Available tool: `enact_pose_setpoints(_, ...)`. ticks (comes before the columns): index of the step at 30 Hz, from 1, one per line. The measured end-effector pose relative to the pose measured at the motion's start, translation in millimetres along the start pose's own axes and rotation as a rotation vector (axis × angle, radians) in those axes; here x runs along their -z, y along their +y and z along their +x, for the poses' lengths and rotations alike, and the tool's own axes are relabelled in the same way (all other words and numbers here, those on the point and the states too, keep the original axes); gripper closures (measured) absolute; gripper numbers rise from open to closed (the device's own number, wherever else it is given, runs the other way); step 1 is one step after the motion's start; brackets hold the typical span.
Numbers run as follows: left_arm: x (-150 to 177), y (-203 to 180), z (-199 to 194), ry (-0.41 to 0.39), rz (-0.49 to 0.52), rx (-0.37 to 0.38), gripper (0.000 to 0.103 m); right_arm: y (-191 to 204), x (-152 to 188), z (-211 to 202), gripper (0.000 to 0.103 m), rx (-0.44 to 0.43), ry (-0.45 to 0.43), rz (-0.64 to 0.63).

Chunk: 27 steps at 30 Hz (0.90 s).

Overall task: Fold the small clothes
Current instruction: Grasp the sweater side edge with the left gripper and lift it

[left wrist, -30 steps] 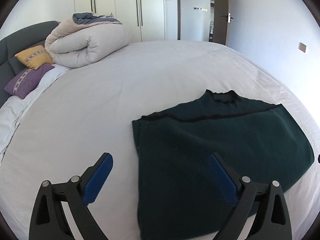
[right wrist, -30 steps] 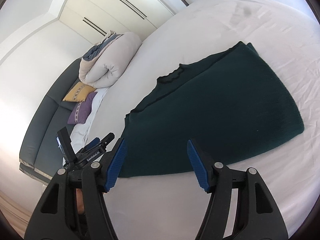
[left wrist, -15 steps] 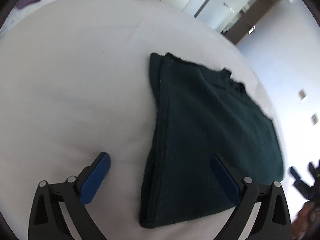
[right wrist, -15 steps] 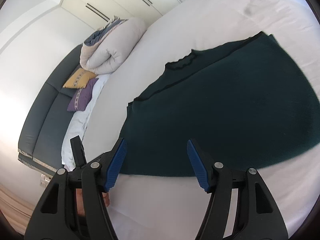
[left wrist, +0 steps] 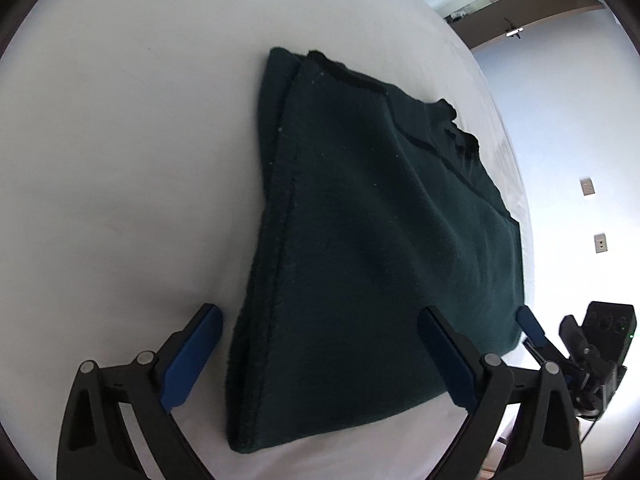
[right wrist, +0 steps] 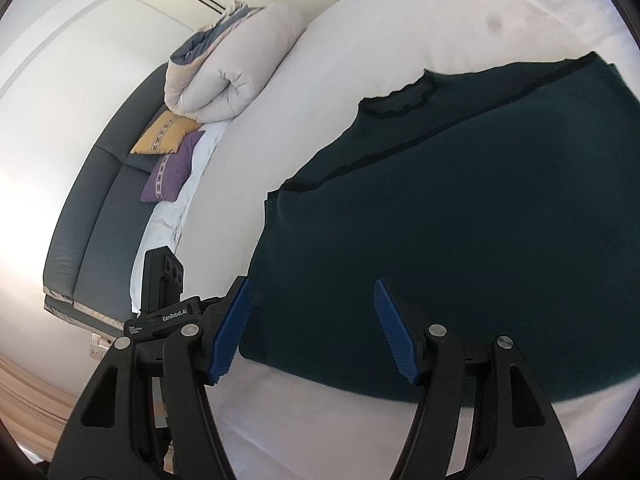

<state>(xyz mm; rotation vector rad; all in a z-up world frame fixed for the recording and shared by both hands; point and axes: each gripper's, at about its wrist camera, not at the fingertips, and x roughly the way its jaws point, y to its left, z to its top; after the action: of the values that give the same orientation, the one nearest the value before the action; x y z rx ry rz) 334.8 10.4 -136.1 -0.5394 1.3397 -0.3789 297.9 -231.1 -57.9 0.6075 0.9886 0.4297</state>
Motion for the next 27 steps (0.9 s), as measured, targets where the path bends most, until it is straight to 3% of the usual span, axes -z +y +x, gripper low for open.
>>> enact_pose_setpoints(2,-2.0,-0.7,2.1,0.028,-0.008,0.028,0.011,2.6,-4.5,9.6,0.041,-0.001,0.013,-0.001)
enact_pose_setpoints(7,2.3,9.7,4.3,0.093,-0.084,0.168,0.038,7.3,-9.9,29.5,0.041,-0.025,0.031,0.021)
enact_pose_setpoints(14,11.1,23.4,5.1,0.107,-0.139,0.277,0.042,15.1,-10.5,52.5,0.041,-0.021,0.06,0.015)
enact_pose_setpoints(17,14.4,36.4,5.2,0.095,-0.175,0.29,0.066,16.4,-13.6,63.5,0.041,-0.028,0.078,0.026)
enact_pose_setpoints(19,15.4,44.2,6.1,0.084,-0.196,0.309,0.09,16.2,-16.3,73.1,0.041,-0.04,0.096,0.038)
enact_pose_setpoints(22,19.0,56.5,6.2,0.046,-0.244,0.37,0.09,13.4,-21.2,94.5,0.041,-0.067,0.141,0.065)
enact_pose_setpoints(27,23.7,56.8,-0.2,-0.024,-0.262,0.406,0.091,-4.2,-22.9,133.4,0.041,-0.038,0.203,0.084)
